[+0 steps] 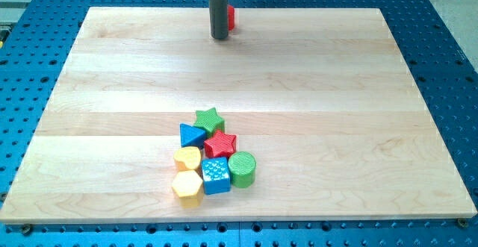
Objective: Push the red star into the red circle
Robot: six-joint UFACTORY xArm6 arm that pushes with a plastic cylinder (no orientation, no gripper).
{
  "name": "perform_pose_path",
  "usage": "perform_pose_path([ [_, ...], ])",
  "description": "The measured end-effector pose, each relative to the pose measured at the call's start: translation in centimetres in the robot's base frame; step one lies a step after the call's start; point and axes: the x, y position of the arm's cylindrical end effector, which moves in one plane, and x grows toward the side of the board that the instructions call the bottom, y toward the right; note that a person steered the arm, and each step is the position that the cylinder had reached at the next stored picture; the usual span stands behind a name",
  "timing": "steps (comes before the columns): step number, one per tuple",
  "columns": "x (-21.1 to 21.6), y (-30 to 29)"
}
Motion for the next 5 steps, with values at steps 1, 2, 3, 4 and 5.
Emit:
perform_pose_path([
  [1,0.0,-0.2],
  [2,0.0,-0.9],
  [3,3.3,-0.6],
  [4,9.2,6.4],
  [5,16.3,12.3],
])
